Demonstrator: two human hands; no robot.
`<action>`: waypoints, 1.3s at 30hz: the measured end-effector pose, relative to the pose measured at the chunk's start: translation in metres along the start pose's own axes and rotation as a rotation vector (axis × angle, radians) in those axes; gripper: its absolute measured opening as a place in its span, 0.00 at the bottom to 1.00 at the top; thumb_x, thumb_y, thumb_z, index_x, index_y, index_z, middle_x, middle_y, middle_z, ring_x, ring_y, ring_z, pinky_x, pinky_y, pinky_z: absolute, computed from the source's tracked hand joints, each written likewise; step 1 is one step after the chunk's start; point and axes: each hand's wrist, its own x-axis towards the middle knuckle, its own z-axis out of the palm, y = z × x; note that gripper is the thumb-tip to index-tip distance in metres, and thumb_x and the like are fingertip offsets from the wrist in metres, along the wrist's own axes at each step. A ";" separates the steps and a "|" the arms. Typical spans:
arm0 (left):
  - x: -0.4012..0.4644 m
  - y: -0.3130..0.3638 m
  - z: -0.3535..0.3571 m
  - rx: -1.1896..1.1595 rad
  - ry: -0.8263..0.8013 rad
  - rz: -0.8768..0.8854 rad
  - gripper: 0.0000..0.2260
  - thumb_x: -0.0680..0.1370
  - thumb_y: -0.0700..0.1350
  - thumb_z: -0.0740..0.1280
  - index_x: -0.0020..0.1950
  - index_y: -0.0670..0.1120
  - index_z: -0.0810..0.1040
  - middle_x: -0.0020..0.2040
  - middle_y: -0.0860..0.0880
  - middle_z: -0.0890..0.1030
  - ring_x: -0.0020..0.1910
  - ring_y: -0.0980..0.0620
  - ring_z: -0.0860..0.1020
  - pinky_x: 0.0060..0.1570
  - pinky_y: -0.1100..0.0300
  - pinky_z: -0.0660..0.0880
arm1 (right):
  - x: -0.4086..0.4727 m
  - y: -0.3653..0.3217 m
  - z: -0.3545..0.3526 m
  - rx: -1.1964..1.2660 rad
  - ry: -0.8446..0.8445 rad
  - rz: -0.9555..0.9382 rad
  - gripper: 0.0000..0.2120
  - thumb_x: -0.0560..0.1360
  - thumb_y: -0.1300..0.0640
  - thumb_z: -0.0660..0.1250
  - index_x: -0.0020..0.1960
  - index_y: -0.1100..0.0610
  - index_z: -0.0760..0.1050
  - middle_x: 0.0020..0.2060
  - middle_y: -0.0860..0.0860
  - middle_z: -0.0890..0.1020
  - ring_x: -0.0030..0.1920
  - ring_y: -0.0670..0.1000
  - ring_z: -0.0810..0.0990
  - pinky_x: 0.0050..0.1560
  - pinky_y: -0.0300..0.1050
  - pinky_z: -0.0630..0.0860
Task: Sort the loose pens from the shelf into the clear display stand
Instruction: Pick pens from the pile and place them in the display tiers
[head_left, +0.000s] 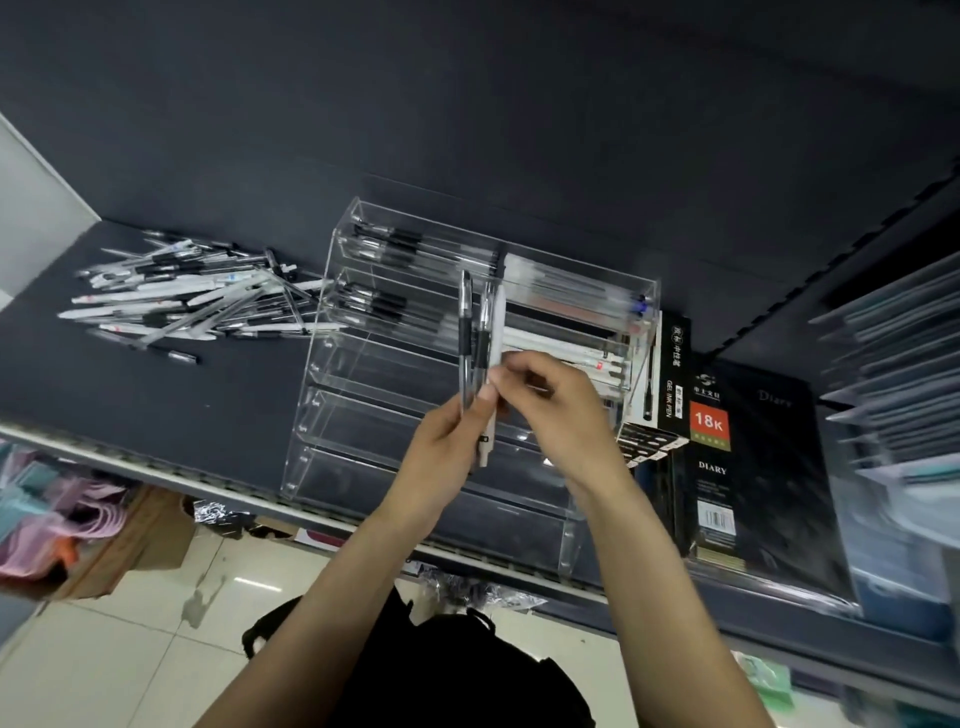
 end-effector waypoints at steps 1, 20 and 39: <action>0.000 0.000 0.000 0.019 0.011 0.016 0.15 0.75 0.57 0.59 0.46 0.49 0.80 0.36 0.56 0.79 0.36 0.62 0.76 0.41 0.65 0.73 | -0.001 -0.003 -0.003 0.135 0.041 0.024 0.05 0.77 0.58 0.65 0.47 0.58 0.78 0.44 0.50 0.82 0.45 0.45 0.80 0.47 0.32 0.75; 0.009 -0.008 -0.040 -0.357 0.133 -0.131 0.14 0.82 0.50 0.56 0.50 0.44 0.78 0.27 0.55 0.62 0.23 0.59 0.58 0.21 0.67 0.55 | 0.062 0.016 -0.058 -1.182 -0.084 -0.341 0.10 0.78 0.52 0.64 0.57 0.48 0.80 0.52 0.47 0.81 0.52 0.52 0.80 0.49 0.51 0.77; -0.002 -0.011 -0.014 -0.218 0.045 -0.058 0.21 0.78 0.60 0.56 0.53 0.45 0.77 0.39 0.51 0.79 0.38 0.55 0.76 0.41 0.60 0.73 | 0.020 -0.007 0.034 -0.147 -0.070 -0.079 0.08 0.77 0.53 0.65 0.52 0.55 0.78 0.41 0.42 0.80 0.43 0.39 0.78 0.48 0.33 0.73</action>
